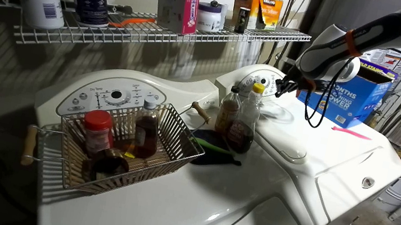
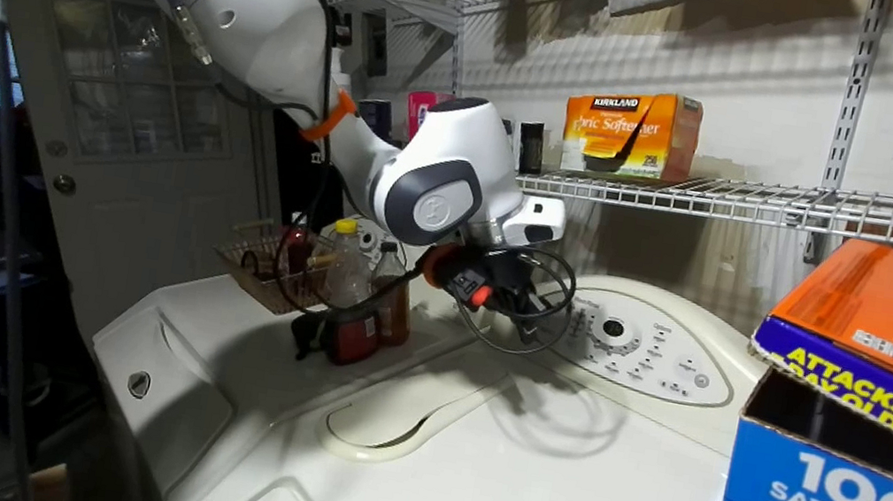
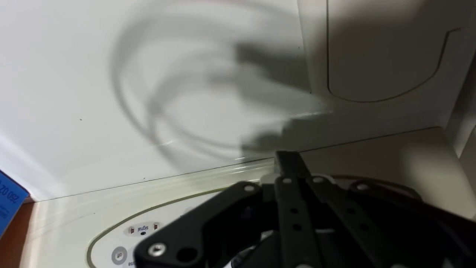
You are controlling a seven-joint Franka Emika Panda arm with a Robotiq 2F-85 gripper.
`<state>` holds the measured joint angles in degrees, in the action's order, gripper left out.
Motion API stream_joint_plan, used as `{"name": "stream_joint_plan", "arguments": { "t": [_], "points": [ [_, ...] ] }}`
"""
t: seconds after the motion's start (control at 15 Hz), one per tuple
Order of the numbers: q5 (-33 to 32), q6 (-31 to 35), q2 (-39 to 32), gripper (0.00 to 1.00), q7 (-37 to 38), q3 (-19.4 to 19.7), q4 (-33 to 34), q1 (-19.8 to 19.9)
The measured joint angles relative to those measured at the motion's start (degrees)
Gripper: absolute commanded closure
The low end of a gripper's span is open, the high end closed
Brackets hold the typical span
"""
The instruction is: Press a button on the right washing machine
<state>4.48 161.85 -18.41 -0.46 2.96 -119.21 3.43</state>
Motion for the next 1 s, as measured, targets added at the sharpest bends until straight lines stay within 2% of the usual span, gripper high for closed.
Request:
{"name": "stream_joint_plan", "arguments": {
  "t": [0.27,0.53,0.73,1.0],
  "points": [
    [0.56,0.74,-3.69,1.0,-2.12,-1.14,2.94,2.44],
    [1.46,1.67,-7.76,1.0,-4.5,-4.06,7.4,5.11],
    [1.99,2.8,-10.44,1.0,-4.98,-5.78,10.81,6.37],
    [1.99,3.05,-13.41,1.0,-5.26,-6.23,14.89,7.23]
  ]
}}
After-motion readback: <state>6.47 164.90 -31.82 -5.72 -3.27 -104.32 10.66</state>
